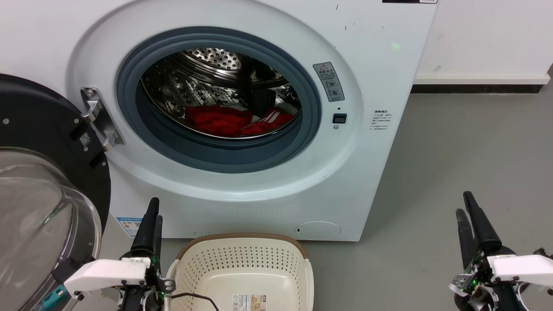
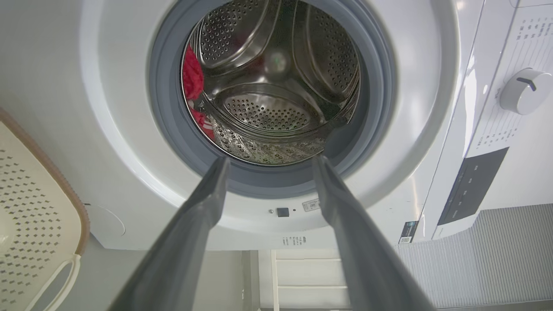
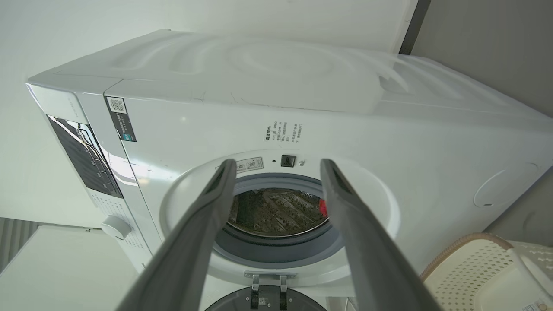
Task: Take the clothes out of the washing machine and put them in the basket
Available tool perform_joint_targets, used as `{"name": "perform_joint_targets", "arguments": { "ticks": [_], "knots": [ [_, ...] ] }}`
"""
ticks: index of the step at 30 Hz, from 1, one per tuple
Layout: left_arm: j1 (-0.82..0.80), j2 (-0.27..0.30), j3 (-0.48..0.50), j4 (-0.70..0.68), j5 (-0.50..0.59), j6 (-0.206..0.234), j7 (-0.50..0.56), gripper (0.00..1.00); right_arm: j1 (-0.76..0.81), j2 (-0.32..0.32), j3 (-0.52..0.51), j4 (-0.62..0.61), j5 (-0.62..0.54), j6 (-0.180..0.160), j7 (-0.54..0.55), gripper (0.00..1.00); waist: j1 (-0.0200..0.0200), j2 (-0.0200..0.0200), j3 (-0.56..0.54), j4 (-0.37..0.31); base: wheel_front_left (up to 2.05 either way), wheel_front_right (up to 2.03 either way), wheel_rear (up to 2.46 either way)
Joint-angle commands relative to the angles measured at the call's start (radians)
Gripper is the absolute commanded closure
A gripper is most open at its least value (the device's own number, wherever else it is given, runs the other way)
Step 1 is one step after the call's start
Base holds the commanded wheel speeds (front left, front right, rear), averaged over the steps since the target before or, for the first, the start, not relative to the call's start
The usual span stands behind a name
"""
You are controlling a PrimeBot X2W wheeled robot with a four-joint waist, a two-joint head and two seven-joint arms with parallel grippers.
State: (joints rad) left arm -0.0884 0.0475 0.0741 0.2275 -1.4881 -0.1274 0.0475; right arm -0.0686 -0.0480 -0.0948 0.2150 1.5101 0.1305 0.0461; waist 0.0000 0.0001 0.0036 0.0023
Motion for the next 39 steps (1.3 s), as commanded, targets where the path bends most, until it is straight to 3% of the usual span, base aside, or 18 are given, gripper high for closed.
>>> {"name": "perform_joint_targets", "arguments": {
  "ticks": [1, 12, 13, 26, 27, 39],
  "knots": [
    [-0.033, 0.002, -0.005, -0.029, 0.047, -0.001, -0.012, 0.00, -0.006, -0.003, -0.002, -0.033, -0.038, 0.000, -0.011, 0.00, 0.0000, -0.0001, 0.000, 0.000, 0.00, 0.00, 0.00],
    [-0.039, 0.003, -0.023, -0.077, 0.311, -0.002, -0.059, 0.00, 0.016, -0.003, 0.007, -0.101, -0.327, 0.000, -0.058, 0.00, 0.0000, -0.0001, -0.003, -0.002, 0.00, 0.00, 0.00],
    [-0.039, 0.003, -0.028, -0.083, 0.380, -0.002, -0.071, 0.00, 0.021, -0.003, 0.008, -0.113, -0.405, 0.000, -0.070, 0.00, 0.0000, -0.0001, -0.004, -0.003, 0.00, 0.00, 0.00],
    [-0.040, 0.003, -0.055, -0.076, 0.617, 0.016, -0.114, 0.00, 0.042, -0.003, 0.017, -0.136, -0.691, 0.000, -0.113, 0.00, 0.0000, -0.0001, -0.008, -0.007, 0.00, 0.00, 0.00],
    [-0.042, 0.003, -0.062, -0.071, 0.673, 0.021, -0.125, 0.00, 0.045, -0.004, 0.020, -0.138, -0.752, 0.000, -0.122, 0.00, 0.0000, -0.0001, -0.009, -0.007, 0.00, 0.00, 0.00],
    [-0.054, 0.018, -0.093, -0.040, 0.860, 0.047, -0.162, 0.00, 0.059, -0.004, 0.030, -0.137, -0.939, 0.000, -0.136, 0.00, 0.0000, -0.0001, -0.010, -0.006, 0.00, 0.00, 0.00]
  ]
}}
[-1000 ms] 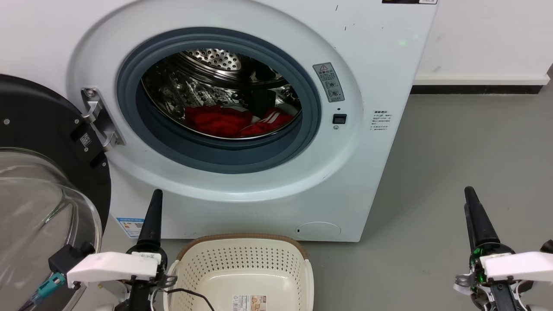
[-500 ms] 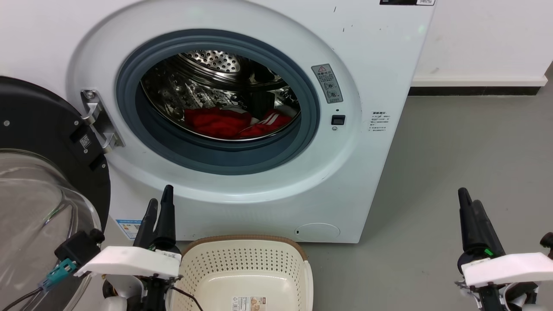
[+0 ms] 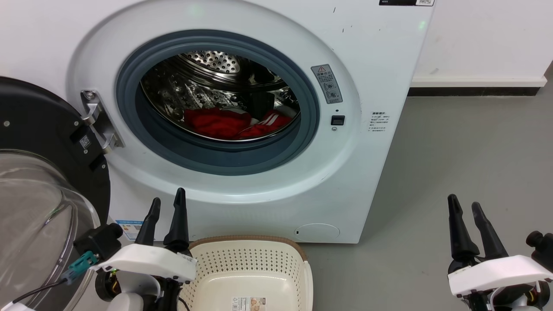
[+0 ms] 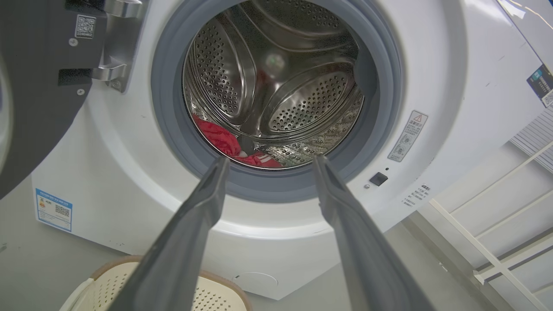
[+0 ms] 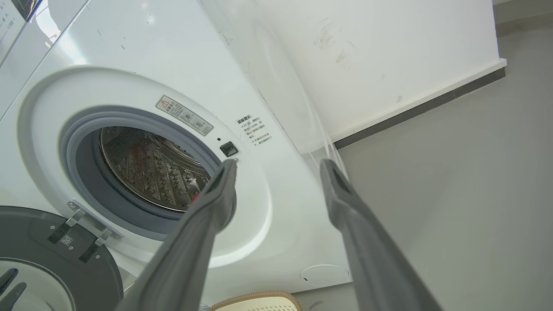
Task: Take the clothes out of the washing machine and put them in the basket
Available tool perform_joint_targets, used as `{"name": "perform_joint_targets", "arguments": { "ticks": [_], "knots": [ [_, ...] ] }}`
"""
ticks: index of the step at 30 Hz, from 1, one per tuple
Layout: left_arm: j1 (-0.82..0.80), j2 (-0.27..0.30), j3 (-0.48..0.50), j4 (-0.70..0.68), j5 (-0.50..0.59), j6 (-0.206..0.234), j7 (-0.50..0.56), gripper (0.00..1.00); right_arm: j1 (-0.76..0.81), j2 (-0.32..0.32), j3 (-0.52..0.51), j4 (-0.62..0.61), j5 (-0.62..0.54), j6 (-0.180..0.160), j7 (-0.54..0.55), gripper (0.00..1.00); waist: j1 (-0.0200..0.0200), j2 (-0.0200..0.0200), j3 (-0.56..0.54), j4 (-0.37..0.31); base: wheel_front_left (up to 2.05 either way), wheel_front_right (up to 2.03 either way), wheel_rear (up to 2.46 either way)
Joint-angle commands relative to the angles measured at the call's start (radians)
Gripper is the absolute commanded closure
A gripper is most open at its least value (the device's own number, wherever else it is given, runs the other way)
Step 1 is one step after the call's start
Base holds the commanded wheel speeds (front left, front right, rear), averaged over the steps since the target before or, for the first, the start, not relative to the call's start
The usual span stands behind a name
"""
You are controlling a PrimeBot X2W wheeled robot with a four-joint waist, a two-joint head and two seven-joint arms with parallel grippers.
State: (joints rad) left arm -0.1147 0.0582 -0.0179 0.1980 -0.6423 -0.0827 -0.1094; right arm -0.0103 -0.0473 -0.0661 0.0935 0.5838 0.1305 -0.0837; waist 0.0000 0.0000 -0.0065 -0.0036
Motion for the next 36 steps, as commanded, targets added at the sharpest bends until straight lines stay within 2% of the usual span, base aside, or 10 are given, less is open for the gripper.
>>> {"name": "perform_joint_targets", "arguments": {
  "ticks": [1, 20, 36],
  "knots": [
    [-0.028, 0.009, -0.004, -0.006, 0.028, 0.005, -0.008, 0.00, 0.001, -0.004, 0.001, -0.015, -0.026, 0.000, -0.007, 0.00, 0.0000, 0.0000, 0.000, 0.001, 0.00, 0.00, 0.00],
    [-0.049, 0.048, -0.065, 0.023, 0.288, 0.061, -0.069, 0.00, 0.023, -0.005, -0.002, -0.021, -0.301, 0.000, -0.016, 0.00, 0.0000, 0.0000, -0.004, 0.011, 0.00, 0.00, 0.00],
    [-0.062, 0.068, -0.096, 0.033, 0.425, 0.090, -0.105, 0.00, 0.033, -0.005, -0.004, -0.018, -0.441, 0.000, -0.027, 0.00, 0.0000, 0.0000, -0.004, 0.014, 0.00, 0.00, 0.00]
  ]
}}
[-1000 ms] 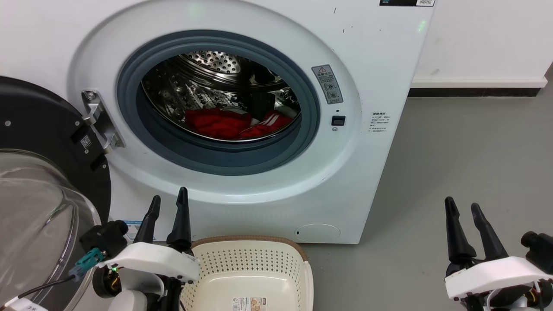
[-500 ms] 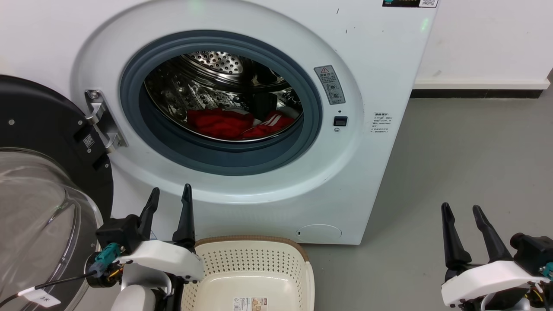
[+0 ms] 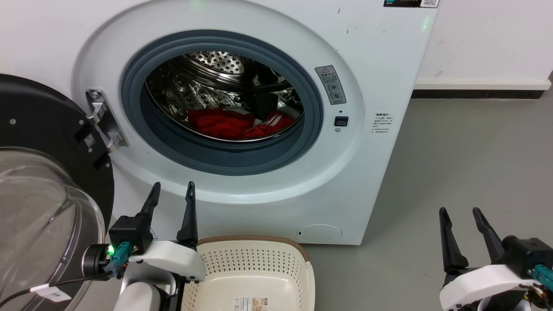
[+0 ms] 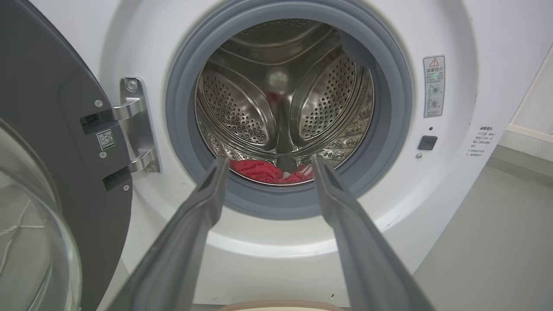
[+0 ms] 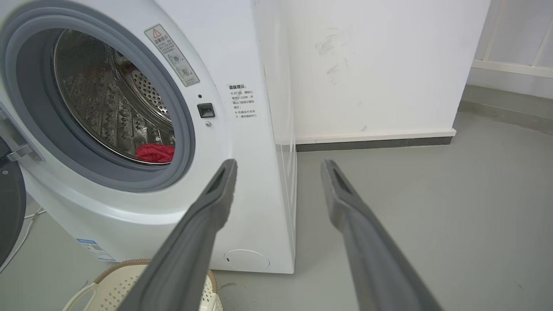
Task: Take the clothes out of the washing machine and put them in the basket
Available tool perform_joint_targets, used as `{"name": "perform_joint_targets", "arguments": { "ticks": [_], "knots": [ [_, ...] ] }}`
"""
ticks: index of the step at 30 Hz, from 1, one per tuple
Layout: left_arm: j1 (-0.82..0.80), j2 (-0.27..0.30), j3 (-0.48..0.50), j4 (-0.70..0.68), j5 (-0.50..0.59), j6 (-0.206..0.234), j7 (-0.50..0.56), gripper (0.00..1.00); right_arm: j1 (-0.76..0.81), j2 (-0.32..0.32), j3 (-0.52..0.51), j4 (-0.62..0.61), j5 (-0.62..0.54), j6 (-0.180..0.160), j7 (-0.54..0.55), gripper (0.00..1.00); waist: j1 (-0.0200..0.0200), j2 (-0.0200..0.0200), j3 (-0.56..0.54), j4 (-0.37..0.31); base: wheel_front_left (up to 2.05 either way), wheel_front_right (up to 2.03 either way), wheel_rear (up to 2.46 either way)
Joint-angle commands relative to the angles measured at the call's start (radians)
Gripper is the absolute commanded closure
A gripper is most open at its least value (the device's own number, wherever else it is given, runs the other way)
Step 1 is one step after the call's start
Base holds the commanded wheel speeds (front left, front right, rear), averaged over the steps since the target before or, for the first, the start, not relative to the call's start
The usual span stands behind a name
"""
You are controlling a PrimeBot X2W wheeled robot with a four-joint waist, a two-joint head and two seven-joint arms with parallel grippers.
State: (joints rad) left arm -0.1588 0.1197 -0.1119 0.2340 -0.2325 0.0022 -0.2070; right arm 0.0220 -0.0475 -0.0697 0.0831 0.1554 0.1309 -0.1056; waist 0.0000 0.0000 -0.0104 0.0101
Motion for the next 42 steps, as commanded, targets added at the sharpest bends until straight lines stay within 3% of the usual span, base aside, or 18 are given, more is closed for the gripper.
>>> {"name": "perform_joint_targets", "arguments": {
  "ticks": [1, 29, 42],
  "knots": [
    [-0.017, 0.008, -0.003, -0.003, 0.022, 0.006, -0.010, 0.00, 0.001, -0.005, 0.000, -0.006, -0.018, 0.000, -0.005, 0.00, 0.0000, 0.0000, 0.000, 0.000, 0.00, 0.00, 0.00],
    [-0.021, -0.008, 0.005, 0.036, 0.173, -0.002, -0.060, 0.00, 0.011, -0.005, -0.003, 0.021, -0.173, 0.000, -0.042, 0.00, 0.0000, 0.0000, 0.003, 0.006, 0.00, 0.00, 0.00],
    [-0.024, -0.019, 0.019, 0.051, 0.176, -0.016, -0.059, 0.00, 0.003, -0.005, -0.004, 0.036, -0.161, 0.000, -0.044, 0.00, 0.0000, 0.0000, 0.005, 0.007, 0.00, 0.00, 0.00]
  ]
}}
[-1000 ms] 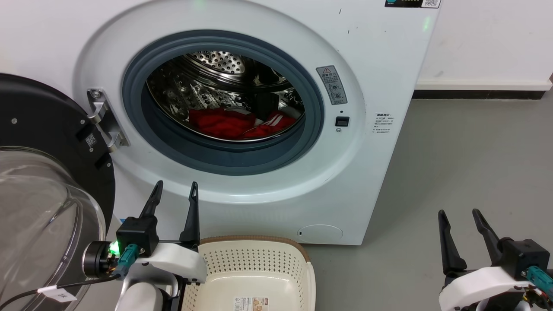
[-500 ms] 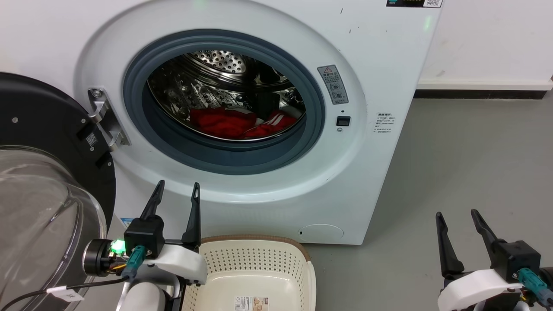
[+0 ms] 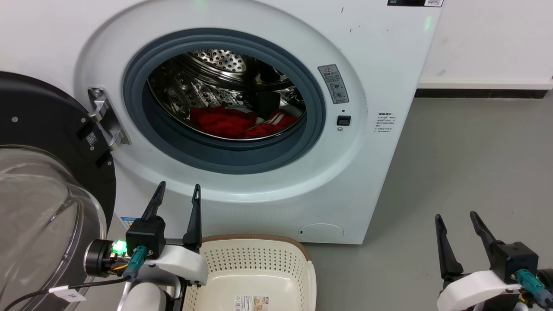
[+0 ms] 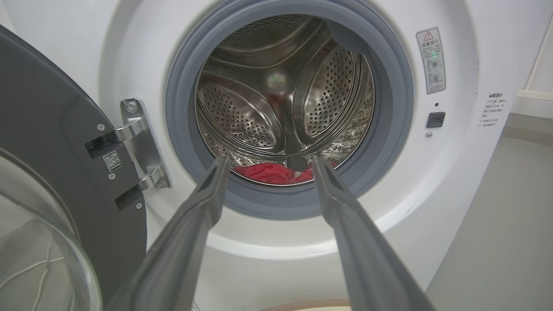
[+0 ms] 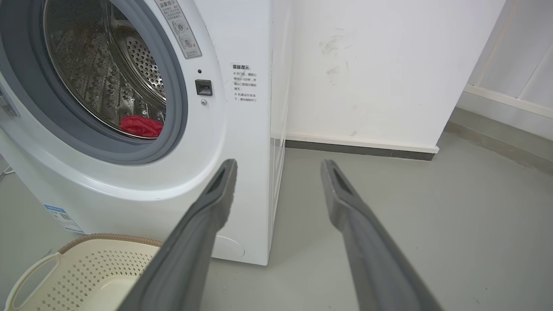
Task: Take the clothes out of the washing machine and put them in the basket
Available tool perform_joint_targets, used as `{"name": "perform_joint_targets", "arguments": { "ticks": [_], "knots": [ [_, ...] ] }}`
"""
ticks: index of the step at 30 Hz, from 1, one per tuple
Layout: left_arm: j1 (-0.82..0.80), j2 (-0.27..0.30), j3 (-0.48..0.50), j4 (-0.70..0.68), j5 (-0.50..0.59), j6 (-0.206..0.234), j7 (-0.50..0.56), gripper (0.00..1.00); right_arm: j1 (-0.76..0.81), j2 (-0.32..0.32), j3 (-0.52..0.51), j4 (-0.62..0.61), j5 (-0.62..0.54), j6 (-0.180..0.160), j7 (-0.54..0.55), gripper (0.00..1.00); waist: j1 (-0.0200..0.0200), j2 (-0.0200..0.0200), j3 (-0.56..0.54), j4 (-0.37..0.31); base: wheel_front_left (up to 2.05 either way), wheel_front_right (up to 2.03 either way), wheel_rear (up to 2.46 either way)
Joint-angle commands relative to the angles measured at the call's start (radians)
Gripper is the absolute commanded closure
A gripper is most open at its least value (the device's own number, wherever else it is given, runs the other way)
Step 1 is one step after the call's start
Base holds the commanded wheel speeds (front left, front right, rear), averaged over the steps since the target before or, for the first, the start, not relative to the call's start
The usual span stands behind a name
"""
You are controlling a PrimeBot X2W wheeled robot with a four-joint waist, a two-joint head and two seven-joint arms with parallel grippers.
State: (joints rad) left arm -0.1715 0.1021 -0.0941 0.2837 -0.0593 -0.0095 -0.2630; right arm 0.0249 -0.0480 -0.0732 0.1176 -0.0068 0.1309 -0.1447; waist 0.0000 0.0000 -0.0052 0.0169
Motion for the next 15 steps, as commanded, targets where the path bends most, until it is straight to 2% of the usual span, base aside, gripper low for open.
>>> {"name": "perform_joint_targets", "arguments": {
  "ticks": [1, 8, 15],
  "knots": [
    [-0.012, -0.001, 0.002, 0.002, 0.004, -0.005, -0.003, 0.00, 0.000, -0.004, 0.000, 0.002, 0.002, 0.000, -0.004, 0.00, 0.0000, 0.0000, 0.000, 0.001, 0.00, 0.00, 0.00],
    [-0.032, -0.006, -0.001, 0.016, 0.015, -0.001, -0.003, 0.00, -0.010, -0.004, 0.002, -0.006, 0.003, 0.000, -0.004, 0.00, 0.0000, 0.0000, 0.012, 0.004, 0.00, 0.00, 0.00],
    [-0.151, -0.010, -0.012, 0.075, 0.030, 0.006, -0.003, 0.00, -0.050, -0.004, 0.026, -0.022, 0.009, 0.000, -0.003, 0.00, 0.0000, 0.0000, 0.087, -0.016, 0.00, 0.00, 0.00]
  ]
}}
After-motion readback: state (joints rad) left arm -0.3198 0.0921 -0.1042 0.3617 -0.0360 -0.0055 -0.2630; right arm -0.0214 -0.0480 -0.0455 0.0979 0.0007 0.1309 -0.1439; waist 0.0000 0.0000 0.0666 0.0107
